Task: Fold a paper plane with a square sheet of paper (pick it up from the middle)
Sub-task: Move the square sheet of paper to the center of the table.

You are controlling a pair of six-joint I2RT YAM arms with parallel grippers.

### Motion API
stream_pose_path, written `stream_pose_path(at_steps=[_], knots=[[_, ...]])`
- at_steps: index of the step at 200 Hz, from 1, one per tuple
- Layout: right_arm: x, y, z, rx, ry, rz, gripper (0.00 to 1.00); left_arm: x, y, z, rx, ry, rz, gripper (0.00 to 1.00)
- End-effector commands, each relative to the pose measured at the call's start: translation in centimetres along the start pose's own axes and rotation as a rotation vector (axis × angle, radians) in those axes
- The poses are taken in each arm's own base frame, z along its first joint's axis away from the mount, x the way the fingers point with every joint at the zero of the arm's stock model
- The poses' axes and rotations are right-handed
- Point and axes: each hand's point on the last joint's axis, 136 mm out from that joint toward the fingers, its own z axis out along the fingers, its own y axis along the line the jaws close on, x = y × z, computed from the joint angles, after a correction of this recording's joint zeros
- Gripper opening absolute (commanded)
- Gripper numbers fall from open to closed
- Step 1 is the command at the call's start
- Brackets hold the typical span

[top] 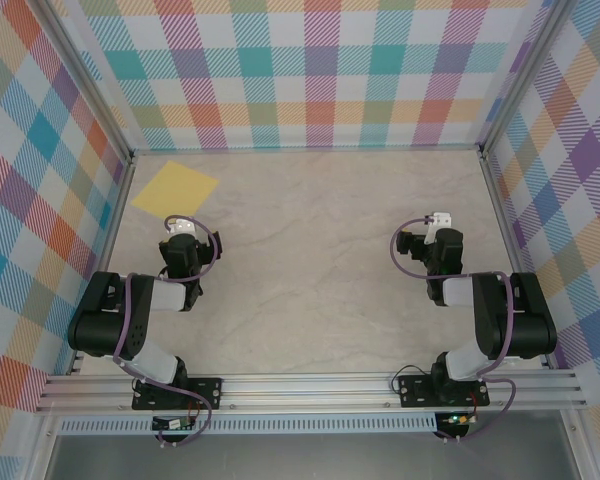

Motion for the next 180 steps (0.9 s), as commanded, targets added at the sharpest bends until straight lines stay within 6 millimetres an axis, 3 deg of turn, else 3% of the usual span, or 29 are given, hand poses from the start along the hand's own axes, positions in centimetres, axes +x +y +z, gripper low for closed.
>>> stream_pose_path(at_steps=[1,114,136,180], knots=[[-1.3,0.2,0.0,-0.002,-0.047,0.013,1.00,-0.5,-0.3,0.0,0.017,-0.021,-0.010,1.00],[-1.3,0.2,0.0,-0.003,-0.047,0.013,1.00,-0.6,-0.3,-0.1,0.018,-0.027,-0.010,1.00],[-1.9,1.8,-0.4,-0.094,-0.034,-0.028,1.00,-1.7,-1.6,-0.8,0.096,-0.024,0.019,1.00],[-3.2,1.0,-2.4,-0.038,0.032,0.040,1.00,-3.2,-1.8,-2.1,0.114,0.007,0.012,1.00]])
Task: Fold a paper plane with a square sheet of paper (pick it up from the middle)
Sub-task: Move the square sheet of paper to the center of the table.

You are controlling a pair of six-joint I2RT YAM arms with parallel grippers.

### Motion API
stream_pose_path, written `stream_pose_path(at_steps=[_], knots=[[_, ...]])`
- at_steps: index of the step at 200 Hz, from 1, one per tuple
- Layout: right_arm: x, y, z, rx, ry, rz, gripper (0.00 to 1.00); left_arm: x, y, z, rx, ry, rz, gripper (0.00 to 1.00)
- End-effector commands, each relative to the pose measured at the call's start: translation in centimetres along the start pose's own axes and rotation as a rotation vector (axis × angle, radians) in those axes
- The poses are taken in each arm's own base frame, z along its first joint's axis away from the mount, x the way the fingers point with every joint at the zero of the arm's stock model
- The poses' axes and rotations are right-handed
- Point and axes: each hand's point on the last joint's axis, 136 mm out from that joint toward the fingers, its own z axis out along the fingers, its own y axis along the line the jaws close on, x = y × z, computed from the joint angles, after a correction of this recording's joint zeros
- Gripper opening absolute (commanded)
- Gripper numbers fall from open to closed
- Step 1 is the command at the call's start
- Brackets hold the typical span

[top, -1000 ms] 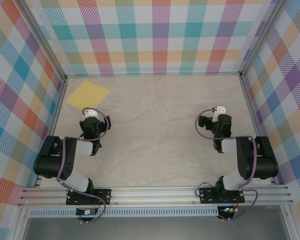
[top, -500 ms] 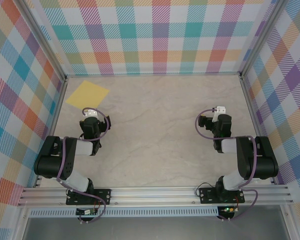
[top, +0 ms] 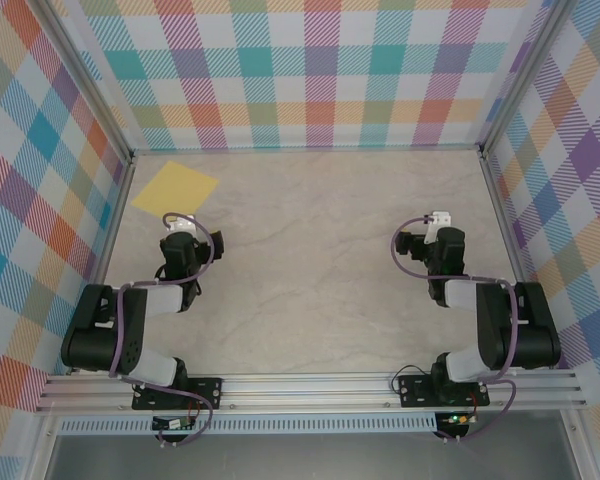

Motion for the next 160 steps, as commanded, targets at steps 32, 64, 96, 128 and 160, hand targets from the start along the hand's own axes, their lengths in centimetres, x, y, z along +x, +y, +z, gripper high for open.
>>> stream_pose_path(at_steps=[32,64,96,128,160], knots=[[-2.6,1.5,-3.2,-0.054,0.110,0.125,1.00,-4.5,1.5,-1.9,-0.088,0.009,-0.133,1.00],[-2.5,2.7,-4.9,-0.072,0.322,0.293,1.00,-5.9,2.0,-2.3,-0.139,0.131,-0.331,1.00],[-1.8,4.7,-5.7,-0.162,0.407,0.416,1.00,-5.8,0.9,-0.6,-0.101,0.294,-0.463,1.00],[-1.9,6.8,-6.2,-0.267,0.474,0.500,1.00,-5.4,-3.0,3.0,0.059,0.501,-0.417,1.00],[-2.4,9.1,-6.5,-0.400,0.511,0.554,1.00,-5.8,-3.4,6.7,0.031,0.577,-0.382,1.00]])
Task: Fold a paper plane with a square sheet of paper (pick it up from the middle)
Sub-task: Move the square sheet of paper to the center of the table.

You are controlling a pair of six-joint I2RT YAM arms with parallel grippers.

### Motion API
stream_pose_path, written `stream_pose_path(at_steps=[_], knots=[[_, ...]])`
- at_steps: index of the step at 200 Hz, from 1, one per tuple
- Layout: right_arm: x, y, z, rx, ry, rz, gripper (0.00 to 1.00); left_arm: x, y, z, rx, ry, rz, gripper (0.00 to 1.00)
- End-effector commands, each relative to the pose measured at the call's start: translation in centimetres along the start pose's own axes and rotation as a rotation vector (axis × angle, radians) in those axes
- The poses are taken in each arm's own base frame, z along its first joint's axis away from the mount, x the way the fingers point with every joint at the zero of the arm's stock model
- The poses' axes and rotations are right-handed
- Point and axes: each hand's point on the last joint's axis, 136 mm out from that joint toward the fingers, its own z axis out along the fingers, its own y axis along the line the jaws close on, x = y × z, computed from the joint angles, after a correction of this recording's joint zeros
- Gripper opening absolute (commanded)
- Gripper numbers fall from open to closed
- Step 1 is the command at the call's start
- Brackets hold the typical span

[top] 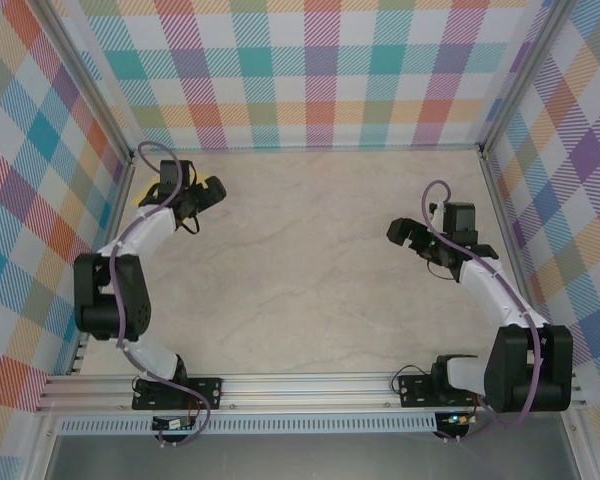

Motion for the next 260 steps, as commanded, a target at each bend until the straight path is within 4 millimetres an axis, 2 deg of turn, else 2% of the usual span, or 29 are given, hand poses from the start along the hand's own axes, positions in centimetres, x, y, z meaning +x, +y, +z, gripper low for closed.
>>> stream_pose_path(at_steps=[1,19,52,86,111,137,182,203,225,260], knots=[[0.5,3.2,-0.2,-0.150,0.083,0.047,1.00,0.9,0.3,1.4,-0.038,0.142,-0.008,1.00],[0.8,4.4,-0.5,-0.212,0.126,0.040,1.00,-0.9,1.5,3.0,-0.134,0.119,-0.010,1.00],[1.3,3.6,-0.3,-0.177,0.133,0.054,1.00,-2.5,3.7,6.5,-0.243,0.178,-0.055,1.00],[1.9,3.2,0.3,-0.165,0.174,0.081,1.00,-2.1,5.8,9.6,-0.221,0.232,-0.162,1.00],[2.6,2.6,0.9,-0.160,0.182,0.116,1.00,-1.4,6.6,10.8,-0.191,0.268,-0.211,1.00],[3.3,2.1,1.6,-0.156,0.198,0.147,1.00,0.1,6.9,10.9,-0.196,0.315,-0.237,1.00],[3.8,1.7,2.6,-0.152,0.248,0.181,1.00,5.2,6.8,10.9,-0.154,0.438,-0.365,0.97],[4.1,1.7,2.9,-0.157,0.263,0.183,1.00,6.9,6.5,10.3,-0.147,0.448,-0.414,0.98],[4.7,1.5,3.3,-0.160,0.287,0.188,1.00,8.2,5.8,9.2,-0.151,0.453,-0.434,0.98],[5.2,1.8,3.8,-0.183,0.324,0.189,1.00,11.9,3.4,7.5,-0.147,0.449,-0.488,0.98]])
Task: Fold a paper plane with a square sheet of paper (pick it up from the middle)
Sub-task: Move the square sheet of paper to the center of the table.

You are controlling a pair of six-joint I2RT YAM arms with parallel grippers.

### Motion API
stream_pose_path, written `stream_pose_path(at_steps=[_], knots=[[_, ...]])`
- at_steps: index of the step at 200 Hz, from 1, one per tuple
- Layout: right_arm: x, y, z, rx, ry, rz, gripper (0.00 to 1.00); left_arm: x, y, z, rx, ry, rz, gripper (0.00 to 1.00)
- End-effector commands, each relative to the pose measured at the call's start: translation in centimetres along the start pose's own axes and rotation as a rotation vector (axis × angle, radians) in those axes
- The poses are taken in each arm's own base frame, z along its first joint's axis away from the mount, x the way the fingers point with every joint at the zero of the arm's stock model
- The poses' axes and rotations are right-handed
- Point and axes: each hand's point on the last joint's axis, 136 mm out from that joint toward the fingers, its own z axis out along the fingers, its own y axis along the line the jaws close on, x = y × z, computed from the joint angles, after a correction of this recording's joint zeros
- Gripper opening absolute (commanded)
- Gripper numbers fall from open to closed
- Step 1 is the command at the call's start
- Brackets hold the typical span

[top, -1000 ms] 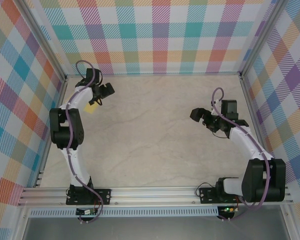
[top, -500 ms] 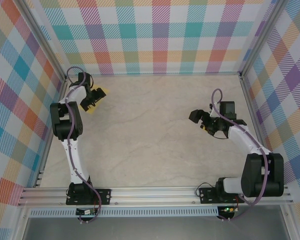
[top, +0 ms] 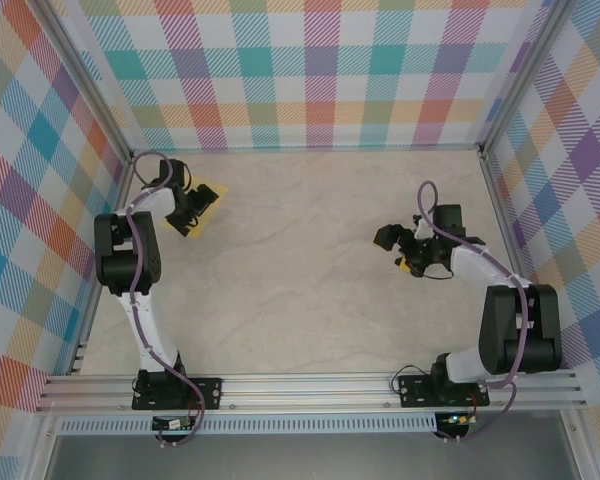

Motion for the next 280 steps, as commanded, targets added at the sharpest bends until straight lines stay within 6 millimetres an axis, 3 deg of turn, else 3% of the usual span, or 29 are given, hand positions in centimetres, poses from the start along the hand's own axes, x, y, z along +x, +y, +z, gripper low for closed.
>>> stream_pose_path(at_steps=[1,40,82,114,140,170,220,280], knots=[[0.4,0.8,0.5,-0.043,0.038,-0.017,1.00,7.7,2.0,1.3,-0.076,0.163,-0.102,0.98],[0.6,1.3,0.9,-0.043,0.057,-0.006,1.00,13.2,-0.3,0.7,-0.009,0.155,-0.165,0.99],[2.1,1.4,1.1,-0.011,0.079,-0.019,1.00,19.3,-3.2,0.0,0.062,0.166,-0.177,1.00],[3.2,1.9,1.2,-0.006,0.102,-0.032,1.00,21.5,-5.4,-1.6,0.148,0.154,-0.185,1.00],[3.9,3.2,1.5,-0.006,0.105,-0.058,1.00,20.5,-7.4,-4.5,0.211,0.111,-0.116,1.00],[4.5,5.6,2.8,-0.009,0.116,-0.099,1.00,17.4,-6.7,-9.3,0.176,-0.043,-0.005,1.00],[6.7,12.0,8.9,0.000,0.217,-0.203,0.99,13.5,-0.2,-15.2,0.155,-0.202,0.010,1.00],[8.6,18.2,18.0,0.106,0.283,-0.311,0.96,14.3,4.3,-17.4,0.168,-0.242,0.082,1.00]])
